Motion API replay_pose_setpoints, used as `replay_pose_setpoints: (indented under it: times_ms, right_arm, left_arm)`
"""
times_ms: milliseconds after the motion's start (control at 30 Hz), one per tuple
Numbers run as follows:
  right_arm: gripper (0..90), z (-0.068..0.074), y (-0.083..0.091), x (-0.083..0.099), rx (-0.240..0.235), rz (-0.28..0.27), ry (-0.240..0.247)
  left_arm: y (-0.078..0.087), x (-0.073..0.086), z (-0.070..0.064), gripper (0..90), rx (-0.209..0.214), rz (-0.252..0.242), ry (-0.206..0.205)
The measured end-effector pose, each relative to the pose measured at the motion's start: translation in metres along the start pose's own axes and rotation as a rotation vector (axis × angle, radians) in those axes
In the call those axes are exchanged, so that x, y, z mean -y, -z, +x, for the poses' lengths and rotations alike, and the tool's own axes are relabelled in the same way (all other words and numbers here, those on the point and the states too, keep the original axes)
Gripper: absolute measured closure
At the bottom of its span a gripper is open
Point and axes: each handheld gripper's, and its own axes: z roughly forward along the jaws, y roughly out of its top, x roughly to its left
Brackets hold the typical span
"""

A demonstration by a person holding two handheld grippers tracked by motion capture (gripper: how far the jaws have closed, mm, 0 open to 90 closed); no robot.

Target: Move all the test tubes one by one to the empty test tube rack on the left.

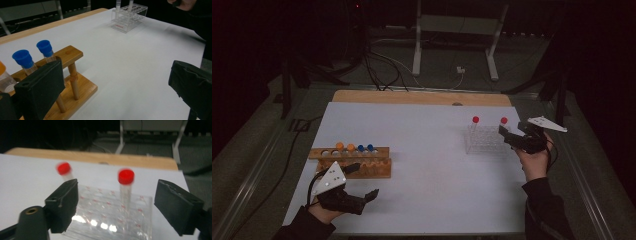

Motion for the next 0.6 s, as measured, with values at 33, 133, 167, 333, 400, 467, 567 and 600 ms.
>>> replay_pose_setpoints:
  times_ms: [33, 133, 167, 333, 400, 467, 567, 600]
  right_arm:
    - [23.4, -0.002, -0.004, 0.002, 0.01, 0.018, -0.001]
    - [35.3, -0.005, -0.015, 0.006, 0.026, 0.056, -0.005]
    - [38.9, -0.006, -0.018, 0.007, 0.024, 0.063, -0.001]
    - [48.6, -0.006, -0.033, 0.007, 0.039, 0.107, -0.004]
    - [53.1, -0.005, -0.04, 0.008, 0.062, 0.128, 0.004]
    - [56.5, -0.005, -0.045, 0.008, 0.062, 0.134, 0.001]
    - [62.1, -0.004, -0.051, 0.008, 0.079, 0.145, -0.005]
    - [65.1, -0.004, -0.053, 0.008, 0.088, 0.148, -0.005]
  left_arm:
    - [0.0, 0.0, 0.0, 1.0, -0.007, 0.002, -0.002]
    - [0.0, 0.0, -0.001, 1.0, -0.006, 0.005, -0.006]
    - [0.0, 0.0, -0.001, 1.0, 0.001, 0.006, -0.005]
    - [-0.002, 0.001, -0.001, 1.0, -0.001, 0.015, -0.003]
    - [-0.002, 0.002, -0.001, 1.0, 0.0, 0.017, -0.005]
    - [-0.002, 0.002, -0.001, 1.0, 0.005, 0.021, -0.008]
    - [-0.003, 0.002, 0.0, 1.0, 0.004, 0.022, -0.006]
    - [-0.003, 0.002, -0.001, 1.0, -0.001, 0.021, -0.004]
